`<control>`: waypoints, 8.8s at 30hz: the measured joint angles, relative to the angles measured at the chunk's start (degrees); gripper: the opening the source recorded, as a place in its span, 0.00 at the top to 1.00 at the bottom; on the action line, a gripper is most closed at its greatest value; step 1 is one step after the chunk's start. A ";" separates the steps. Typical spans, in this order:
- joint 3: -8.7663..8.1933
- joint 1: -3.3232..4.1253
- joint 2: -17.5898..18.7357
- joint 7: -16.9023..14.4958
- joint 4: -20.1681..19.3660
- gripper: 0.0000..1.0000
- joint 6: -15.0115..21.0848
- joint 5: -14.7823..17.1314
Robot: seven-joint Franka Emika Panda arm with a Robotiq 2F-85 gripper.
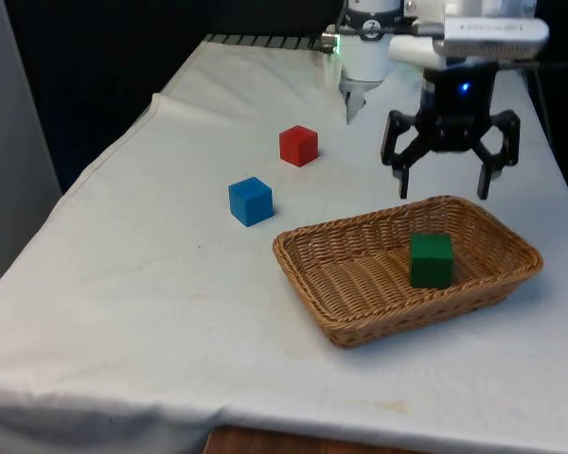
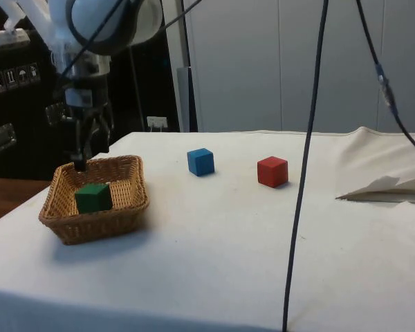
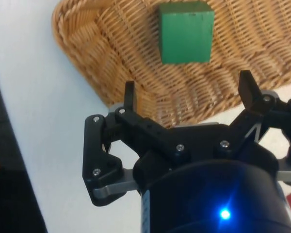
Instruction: Pick up exactly two blocks and place them into the basket.
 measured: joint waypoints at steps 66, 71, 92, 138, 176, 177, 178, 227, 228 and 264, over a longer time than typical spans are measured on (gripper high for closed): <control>-7.39 -2.06 -10.66 -11.97 -11.63 0.00 -1.66 4.47; -7.96 -2.06 -10.66 -11.80 -11.80 0.00 -1.95 2.12; -13.06 -2.35 -7.68 -16.27 -13.41 0.00 -1.95 -0.06; -19.65 -4.41 -0.97 -23.15 -14.55 0.00 1.15 8.08; -19.65 -4.47 0.46 -14.78 -13.92 0.00 1.09 10.49; -19.65 -4.47 0.57 -13.87 -13.92 0.00 1.09 10.49; -19.65 -4.47 0.63 -13.46 -13.92 0.00 1.09 10.49; -19.31 -4.24 4.76 -1.38 -13.01 0.71 0.69 19.77; -19.31 -4.24 4.81 -1.38 -13.01 0.92 0.69 20.05; -19.19 -0.86 -5.44 8.65 -13.69 0.98 -3.78 11.57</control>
